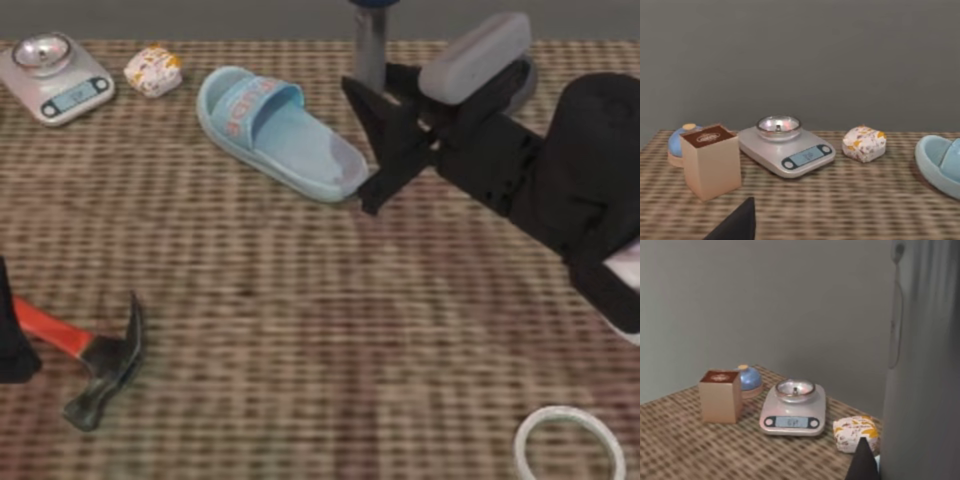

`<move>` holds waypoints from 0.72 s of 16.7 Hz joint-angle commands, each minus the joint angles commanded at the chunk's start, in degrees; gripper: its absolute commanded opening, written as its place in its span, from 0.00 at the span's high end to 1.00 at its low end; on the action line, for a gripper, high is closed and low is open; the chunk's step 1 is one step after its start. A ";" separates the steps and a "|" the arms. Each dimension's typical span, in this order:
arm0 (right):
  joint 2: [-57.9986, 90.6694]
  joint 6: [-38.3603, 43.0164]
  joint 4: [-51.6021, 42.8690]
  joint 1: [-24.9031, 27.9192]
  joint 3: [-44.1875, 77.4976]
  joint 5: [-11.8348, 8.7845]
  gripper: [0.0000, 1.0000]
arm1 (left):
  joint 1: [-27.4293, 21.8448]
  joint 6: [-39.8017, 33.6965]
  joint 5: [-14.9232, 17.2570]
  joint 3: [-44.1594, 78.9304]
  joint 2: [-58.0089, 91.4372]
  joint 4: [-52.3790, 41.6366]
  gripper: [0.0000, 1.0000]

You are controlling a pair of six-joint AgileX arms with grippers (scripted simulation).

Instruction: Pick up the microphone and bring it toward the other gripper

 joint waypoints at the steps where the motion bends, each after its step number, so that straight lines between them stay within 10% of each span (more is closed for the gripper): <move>1: -0.36 0.13 0.54 1.15 -0.48 1.11 1.00 | 0.00 0.00 0.00 0.00 0.00 0.00 0.00; 12: -0.61 0.18 0.87 1.72 -0.71 1.68 1.00 | 0.00 0.00 0.00 0.00 0.00 0.00 0.00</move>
